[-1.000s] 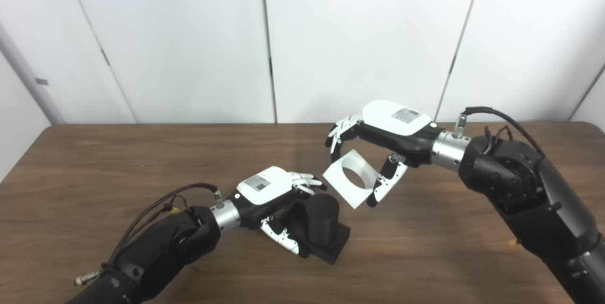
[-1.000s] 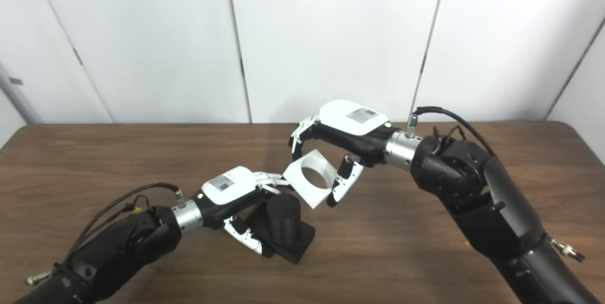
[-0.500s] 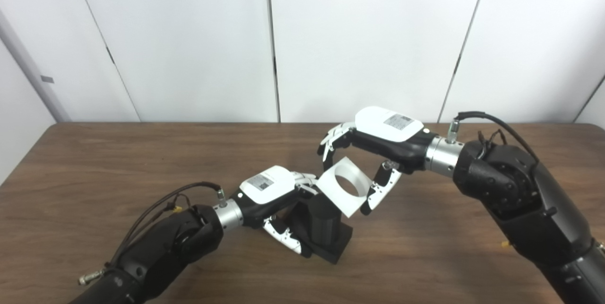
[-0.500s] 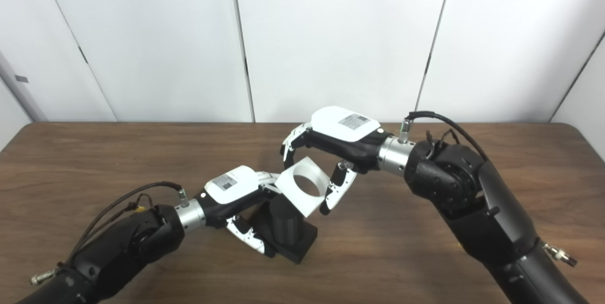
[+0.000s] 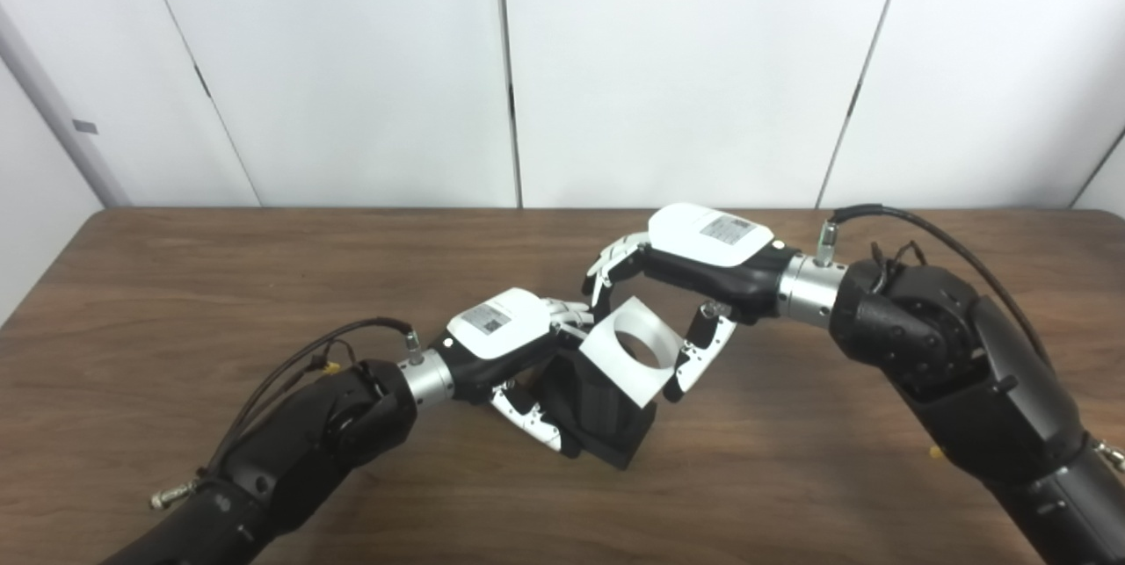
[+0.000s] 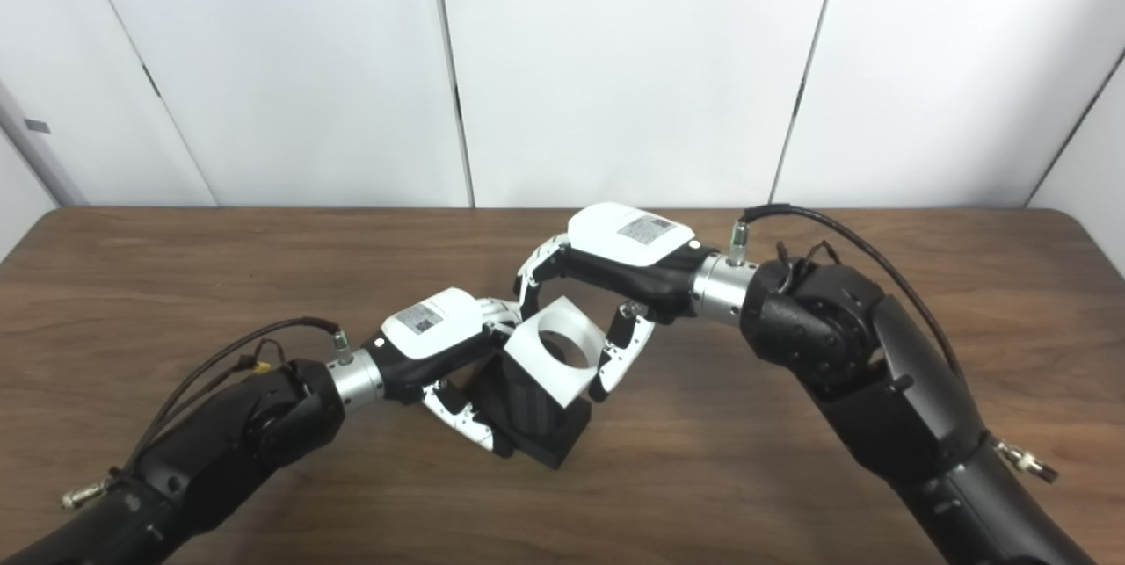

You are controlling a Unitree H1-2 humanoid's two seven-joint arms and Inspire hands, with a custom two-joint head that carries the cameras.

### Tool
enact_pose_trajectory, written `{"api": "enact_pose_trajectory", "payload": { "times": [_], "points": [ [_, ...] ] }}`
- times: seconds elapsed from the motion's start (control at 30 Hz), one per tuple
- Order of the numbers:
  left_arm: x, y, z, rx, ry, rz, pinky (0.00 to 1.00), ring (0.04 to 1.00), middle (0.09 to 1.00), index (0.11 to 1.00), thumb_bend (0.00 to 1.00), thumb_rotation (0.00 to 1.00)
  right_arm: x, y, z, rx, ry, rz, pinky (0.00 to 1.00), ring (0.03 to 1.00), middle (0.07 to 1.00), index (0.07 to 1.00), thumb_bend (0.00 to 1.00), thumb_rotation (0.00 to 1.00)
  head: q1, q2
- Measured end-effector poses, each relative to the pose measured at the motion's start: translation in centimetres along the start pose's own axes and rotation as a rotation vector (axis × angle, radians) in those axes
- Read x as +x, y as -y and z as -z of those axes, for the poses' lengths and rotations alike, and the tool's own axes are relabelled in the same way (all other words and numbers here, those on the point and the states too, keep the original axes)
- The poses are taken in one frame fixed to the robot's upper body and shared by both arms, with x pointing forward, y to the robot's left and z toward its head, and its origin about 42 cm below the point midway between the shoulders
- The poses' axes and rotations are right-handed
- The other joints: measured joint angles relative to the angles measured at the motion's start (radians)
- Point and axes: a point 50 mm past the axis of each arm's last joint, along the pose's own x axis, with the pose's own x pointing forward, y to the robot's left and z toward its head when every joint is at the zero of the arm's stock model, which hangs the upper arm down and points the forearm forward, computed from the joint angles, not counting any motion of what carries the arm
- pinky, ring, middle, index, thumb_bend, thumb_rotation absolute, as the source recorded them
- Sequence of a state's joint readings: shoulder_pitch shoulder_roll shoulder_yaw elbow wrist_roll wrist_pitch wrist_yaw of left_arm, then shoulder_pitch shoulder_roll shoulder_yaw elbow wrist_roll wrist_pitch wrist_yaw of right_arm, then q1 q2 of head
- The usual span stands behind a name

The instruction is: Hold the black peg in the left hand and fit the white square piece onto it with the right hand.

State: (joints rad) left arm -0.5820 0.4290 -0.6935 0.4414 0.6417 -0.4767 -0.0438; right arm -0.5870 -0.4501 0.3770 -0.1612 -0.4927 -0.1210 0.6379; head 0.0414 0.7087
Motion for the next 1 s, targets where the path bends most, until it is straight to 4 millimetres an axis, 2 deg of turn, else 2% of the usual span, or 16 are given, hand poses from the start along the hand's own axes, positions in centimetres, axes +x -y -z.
{"api": "enact_pose_trajectory", "payload": {
  "times": [0.63,1.0],
  "points": [
    [0.1,0.0,-0.1,0.0,-0.001,0.001,0.85,0.907,0.882,0.493,0.52,0.08,1.0,-1.0,0.7,0.038,-0.012,-0.016,0.7,0.815,0.766,0.479,0.52,0.13,0.008,0.005],
    [0.2,0.0,-0.2,-0.002,0.0,-0.001,0.85,0.907,0.882,0.493,0.52,0.08,1.6,-1.1,0.2,0.033,0.007,-0.023,0.71,0.814,0.763,0.479,0.52,0.13,0.011,0.008]
  ]
}}
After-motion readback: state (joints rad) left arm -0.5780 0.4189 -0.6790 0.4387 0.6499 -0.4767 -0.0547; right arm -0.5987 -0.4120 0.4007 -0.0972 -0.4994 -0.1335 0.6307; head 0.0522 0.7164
